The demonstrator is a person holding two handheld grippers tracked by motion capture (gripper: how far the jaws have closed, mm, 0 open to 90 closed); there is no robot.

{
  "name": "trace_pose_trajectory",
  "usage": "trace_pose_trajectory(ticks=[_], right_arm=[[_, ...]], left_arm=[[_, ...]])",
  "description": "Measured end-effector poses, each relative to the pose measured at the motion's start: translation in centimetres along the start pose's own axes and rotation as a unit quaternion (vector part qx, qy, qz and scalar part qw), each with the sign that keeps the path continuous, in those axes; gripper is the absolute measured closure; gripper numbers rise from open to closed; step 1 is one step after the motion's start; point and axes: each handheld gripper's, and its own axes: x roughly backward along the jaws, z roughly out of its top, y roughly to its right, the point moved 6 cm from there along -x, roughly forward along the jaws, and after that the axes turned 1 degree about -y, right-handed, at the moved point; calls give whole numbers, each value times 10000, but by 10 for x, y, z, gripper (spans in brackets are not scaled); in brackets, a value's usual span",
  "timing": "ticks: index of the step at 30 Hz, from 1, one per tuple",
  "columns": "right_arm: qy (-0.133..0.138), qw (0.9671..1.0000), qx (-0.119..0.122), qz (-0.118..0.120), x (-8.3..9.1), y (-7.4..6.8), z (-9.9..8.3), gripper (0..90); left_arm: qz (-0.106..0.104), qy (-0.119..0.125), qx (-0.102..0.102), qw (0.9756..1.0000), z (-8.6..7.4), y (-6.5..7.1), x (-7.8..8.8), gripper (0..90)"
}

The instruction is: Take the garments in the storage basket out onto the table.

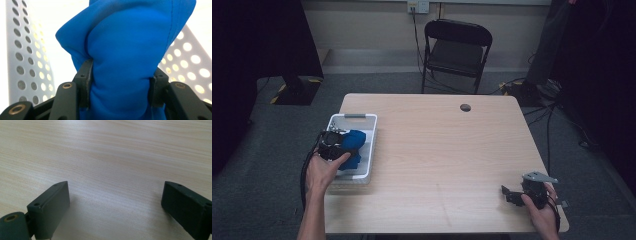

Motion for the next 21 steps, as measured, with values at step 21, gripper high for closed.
trace_pose_trajectory(ticks=[21], right_arm=[[0,10000,1,1,0,0,0,73]], left_arm=[[-144,448,26,9989,4,17,0,502]])
